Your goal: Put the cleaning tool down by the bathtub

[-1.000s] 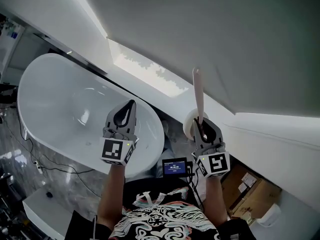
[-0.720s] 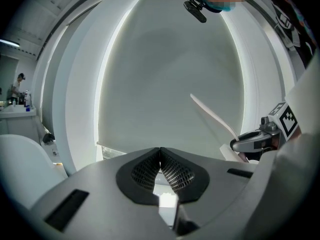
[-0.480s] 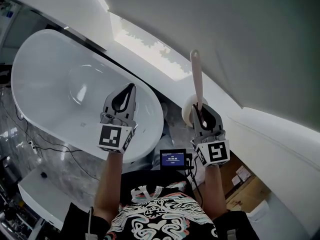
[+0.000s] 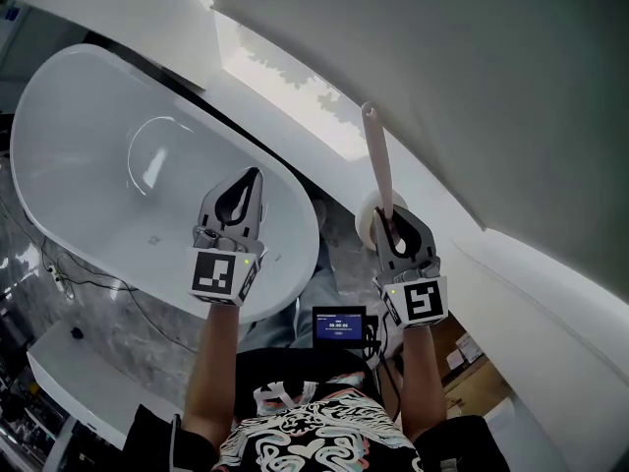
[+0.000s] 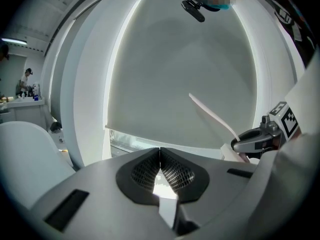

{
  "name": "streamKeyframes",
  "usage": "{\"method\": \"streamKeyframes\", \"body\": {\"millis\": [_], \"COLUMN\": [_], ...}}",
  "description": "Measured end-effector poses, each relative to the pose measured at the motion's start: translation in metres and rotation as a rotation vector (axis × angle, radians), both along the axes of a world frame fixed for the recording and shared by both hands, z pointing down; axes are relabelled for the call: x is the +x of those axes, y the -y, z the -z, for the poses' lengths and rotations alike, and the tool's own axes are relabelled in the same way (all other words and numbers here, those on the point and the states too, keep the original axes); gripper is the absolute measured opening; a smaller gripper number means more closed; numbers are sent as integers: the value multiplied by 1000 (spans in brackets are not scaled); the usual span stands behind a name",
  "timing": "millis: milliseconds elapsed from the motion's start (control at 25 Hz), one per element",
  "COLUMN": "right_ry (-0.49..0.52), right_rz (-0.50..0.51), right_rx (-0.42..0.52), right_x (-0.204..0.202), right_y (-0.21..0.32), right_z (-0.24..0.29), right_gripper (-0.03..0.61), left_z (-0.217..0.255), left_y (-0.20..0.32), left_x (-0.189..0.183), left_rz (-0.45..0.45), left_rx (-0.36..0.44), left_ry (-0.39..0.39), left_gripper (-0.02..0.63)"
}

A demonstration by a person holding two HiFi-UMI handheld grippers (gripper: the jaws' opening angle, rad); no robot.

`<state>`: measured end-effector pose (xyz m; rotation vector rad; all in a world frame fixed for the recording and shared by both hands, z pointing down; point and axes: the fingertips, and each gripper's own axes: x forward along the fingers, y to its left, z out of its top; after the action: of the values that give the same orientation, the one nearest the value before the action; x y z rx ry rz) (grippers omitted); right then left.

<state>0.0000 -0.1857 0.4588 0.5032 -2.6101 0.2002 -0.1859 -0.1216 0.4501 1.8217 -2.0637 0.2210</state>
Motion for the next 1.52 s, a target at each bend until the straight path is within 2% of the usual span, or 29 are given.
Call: {"method": "streamKeyframes", "body": {"millis": [440, 680, 840, 920, 1200, 1520], "right_ry": [-66, -81, -106, -105, -119, -130], "right_rz": [87, 106, 131, 136, 148, 142], "right_rx": [-23, -38, -51, -56, -77, -94], "right_x": [-16, -26, -30, -32, -34, -35], "right_y": [13, 19, 19, 20, 21, 28], "right_z": [-63, -101, -126, -138, -170, -209], "right_gripper": [71, 71, 71, 71, 71, 71], "left_z": [-57, -88, -113, -124, -145, -178], "left_y": [12, 20, 19, 20, 30, 30], "left_x": [-8, -18, -21, -19, -14, -9], "left_rz": [18, 44, 34, 18, 16, -3], "left_rx": [-62, -38, -65, -80, -40, -74], "left_ry": [-9, -22, -1, 11, 13, -4], "left_gripper": [17, 17, 17, 17, 17, 17]}}
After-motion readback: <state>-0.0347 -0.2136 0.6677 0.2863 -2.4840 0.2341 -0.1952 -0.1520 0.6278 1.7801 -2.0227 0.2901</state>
